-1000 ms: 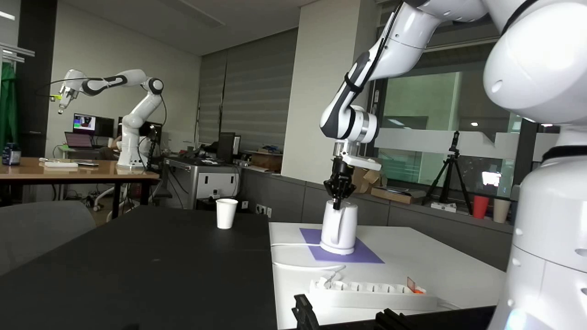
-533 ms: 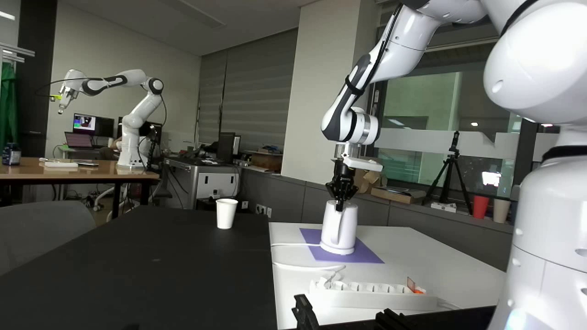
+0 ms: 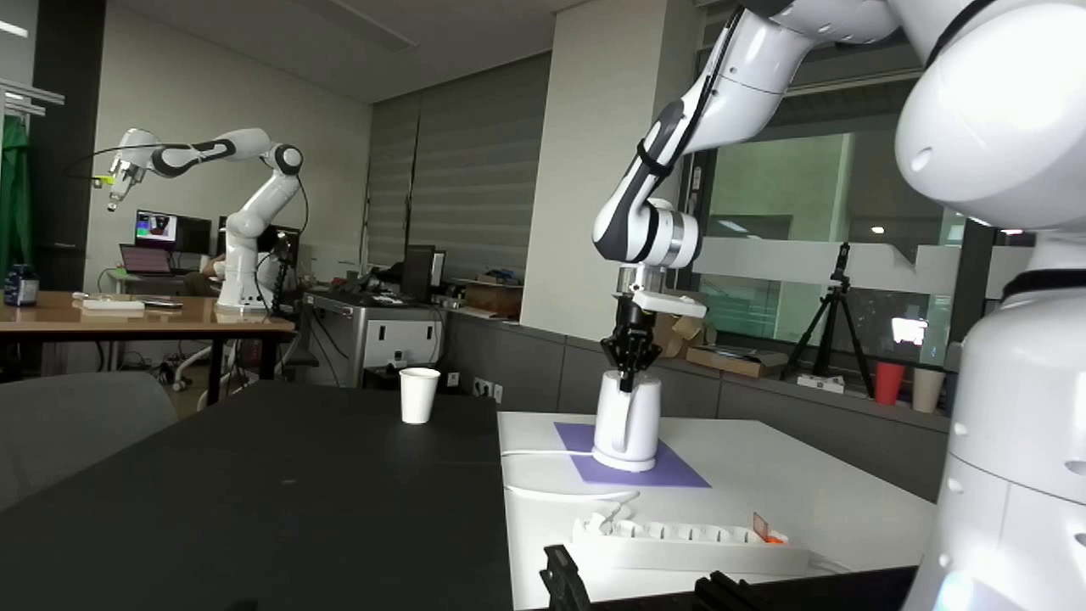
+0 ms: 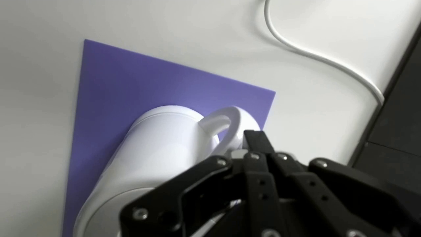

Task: Press the button on the handle of the kettle

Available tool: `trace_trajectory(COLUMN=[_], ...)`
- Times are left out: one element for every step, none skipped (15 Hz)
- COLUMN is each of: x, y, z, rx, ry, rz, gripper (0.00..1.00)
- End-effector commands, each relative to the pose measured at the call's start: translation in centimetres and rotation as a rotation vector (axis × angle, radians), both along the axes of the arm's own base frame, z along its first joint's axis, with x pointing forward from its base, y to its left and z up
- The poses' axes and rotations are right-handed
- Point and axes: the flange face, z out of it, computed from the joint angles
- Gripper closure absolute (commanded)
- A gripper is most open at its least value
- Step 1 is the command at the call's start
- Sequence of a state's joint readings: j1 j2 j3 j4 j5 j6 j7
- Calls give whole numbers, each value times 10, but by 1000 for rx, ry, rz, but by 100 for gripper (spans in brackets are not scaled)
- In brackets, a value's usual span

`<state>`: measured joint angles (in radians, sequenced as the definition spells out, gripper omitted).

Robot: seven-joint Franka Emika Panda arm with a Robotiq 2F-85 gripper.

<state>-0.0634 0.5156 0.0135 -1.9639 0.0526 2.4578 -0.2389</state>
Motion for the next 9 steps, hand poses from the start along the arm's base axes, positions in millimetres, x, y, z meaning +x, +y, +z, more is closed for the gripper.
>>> trace_trajectory(x=[0,0,0,0,1,1,1,1,0], y=[2,3,4,5,6,7,8,8,8], z=[-16,-17,-17,-17,-15,-10,-6,2,13], rx=[-21,-20,-20,-19,-18,-16,-16,-18,-21], ry=[20,23,23,24,21,14,8,-4,-17], rz=[-30,-32,-34,-36,-37,-35,-33,-30,-29], gripper=[100,100,100,100,100,100,100,100,100])
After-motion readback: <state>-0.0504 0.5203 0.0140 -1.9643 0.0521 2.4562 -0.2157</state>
